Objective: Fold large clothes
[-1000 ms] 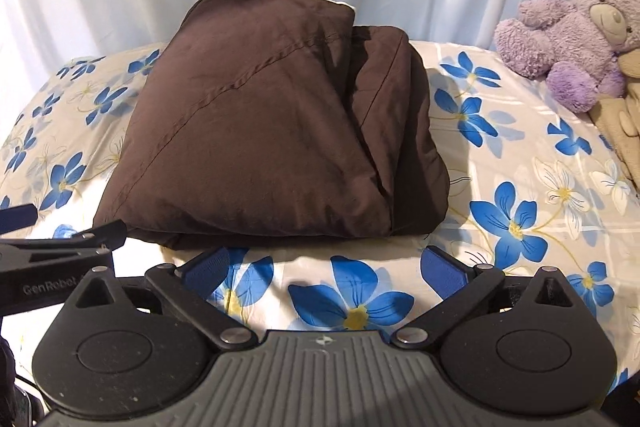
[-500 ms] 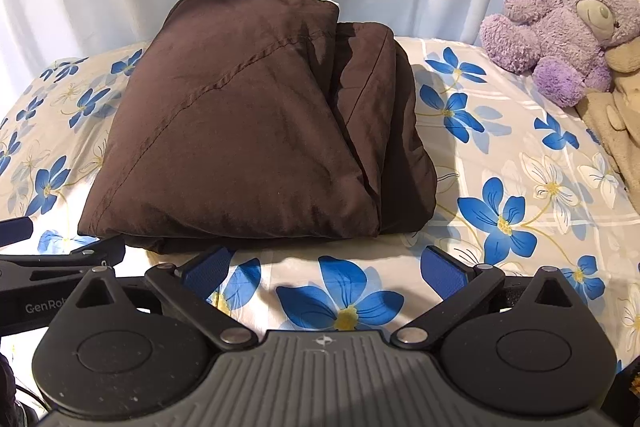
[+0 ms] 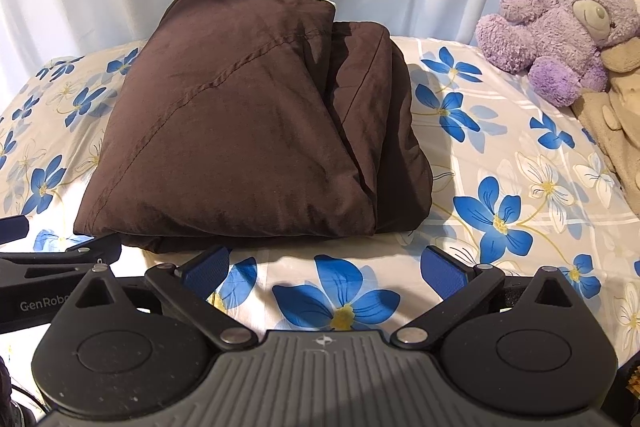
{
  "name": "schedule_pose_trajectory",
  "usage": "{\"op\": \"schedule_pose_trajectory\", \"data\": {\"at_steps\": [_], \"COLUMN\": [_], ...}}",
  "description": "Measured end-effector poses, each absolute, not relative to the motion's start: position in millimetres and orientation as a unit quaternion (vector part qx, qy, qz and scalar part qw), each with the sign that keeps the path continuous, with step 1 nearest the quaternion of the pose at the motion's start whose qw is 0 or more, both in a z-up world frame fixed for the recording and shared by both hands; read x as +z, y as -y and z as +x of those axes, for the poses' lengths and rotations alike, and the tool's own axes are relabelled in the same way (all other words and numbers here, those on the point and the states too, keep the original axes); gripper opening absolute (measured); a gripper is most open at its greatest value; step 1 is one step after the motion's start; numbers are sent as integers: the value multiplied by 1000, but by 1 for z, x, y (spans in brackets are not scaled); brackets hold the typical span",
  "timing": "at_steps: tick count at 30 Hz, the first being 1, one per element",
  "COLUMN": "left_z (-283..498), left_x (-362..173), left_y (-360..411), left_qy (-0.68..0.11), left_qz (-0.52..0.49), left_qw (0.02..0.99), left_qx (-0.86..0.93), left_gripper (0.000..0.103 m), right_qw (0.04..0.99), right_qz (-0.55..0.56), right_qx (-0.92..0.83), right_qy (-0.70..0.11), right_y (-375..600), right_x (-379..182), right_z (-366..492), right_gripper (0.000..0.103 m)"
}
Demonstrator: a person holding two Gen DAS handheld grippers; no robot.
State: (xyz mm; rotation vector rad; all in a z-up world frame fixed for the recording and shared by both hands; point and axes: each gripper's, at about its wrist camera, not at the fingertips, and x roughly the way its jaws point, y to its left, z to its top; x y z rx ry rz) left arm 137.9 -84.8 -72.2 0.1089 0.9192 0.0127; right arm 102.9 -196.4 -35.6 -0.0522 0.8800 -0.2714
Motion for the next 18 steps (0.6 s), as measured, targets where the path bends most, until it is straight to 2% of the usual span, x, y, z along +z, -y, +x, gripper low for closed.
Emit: {"op": "schedule_pose_trajectory", "data": {"at_steps": [18], "left_z": [137], "left_x": [-72], "left_y": [88], "left_qy": [-445], "left_qz": [54], "left_qw": [894], "left_qx": [2], "left_gripper": [103], "right_qw": [897], "right_qz": [-16], "right_qx": [-136], "right_qy": [-421], "right_y": [202], "right_x": [-33], "right_z": [98], "right_gripper": [102]}}
